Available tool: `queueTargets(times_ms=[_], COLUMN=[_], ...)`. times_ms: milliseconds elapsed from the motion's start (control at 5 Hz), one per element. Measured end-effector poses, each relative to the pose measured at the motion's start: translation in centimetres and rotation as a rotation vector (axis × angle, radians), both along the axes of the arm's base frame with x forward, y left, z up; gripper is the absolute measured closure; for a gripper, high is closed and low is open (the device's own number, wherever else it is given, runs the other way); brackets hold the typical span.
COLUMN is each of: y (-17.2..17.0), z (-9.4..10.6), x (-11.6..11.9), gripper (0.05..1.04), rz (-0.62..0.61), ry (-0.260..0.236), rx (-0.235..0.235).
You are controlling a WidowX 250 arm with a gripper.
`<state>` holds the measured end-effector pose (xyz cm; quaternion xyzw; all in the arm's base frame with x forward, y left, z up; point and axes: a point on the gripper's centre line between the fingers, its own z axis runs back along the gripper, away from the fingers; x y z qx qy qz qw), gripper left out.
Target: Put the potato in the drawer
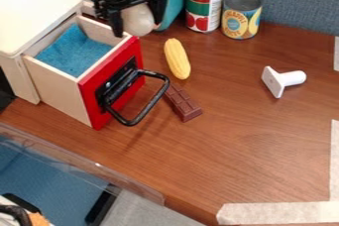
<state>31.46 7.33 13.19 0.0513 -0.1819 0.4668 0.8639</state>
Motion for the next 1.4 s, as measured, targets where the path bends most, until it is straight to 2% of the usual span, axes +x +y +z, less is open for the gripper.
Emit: queueTargets(times_ms=[400,800,1000,1200,1400], y=[2.9,5.9,6.6,7.3,7.8], z=[-0.1,-0.9,-0.8,-1.7,-1.5], x=[-1.0,-2.2,-2.3,-2.5,-2.4], gripper=[0.22,0.22,0.22,0.168,0.075], rz=[0.106,0.225,0.247,0.261,0.24], ry=[0.023,0.106,0.109,0.142,0.141], rx=[0.045,0.101,0.101,0.106,0.138])
